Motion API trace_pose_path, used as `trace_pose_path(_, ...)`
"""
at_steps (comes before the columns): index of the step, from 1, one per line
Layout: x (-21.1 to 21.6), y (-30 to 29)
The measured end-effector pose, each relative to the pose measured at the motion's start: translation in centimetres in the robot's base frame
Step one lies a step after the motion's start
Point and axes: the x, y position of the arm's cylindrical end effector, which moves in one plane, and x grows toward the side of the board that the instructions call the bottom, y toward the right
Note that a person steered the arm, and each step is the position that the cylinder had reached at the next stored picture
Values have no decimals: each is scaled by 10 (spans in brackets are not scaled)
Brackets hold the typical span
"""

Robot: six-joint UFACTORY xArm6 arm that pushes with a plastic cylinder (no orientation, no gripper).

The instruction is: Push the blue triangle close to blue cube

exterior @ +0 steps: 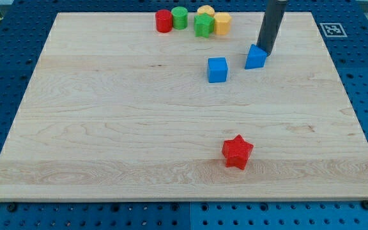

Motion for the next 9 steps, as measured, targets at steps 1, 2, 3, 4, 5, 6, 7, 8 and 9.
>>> trace_pose_path(1, 9, -14)
trace_pose_path(2, 19, -21)
trace_pose_path(3, 22, -23)
trace_pose_path(4, 30, -23)
trace_pose_path(5, 30, -23)
trace_pose_path(6, 2, -24)
trace_pose_path(7, 3, -32)
trace_pose_path(8, 11, -65)
trace_pose_path(9, 14, -90)
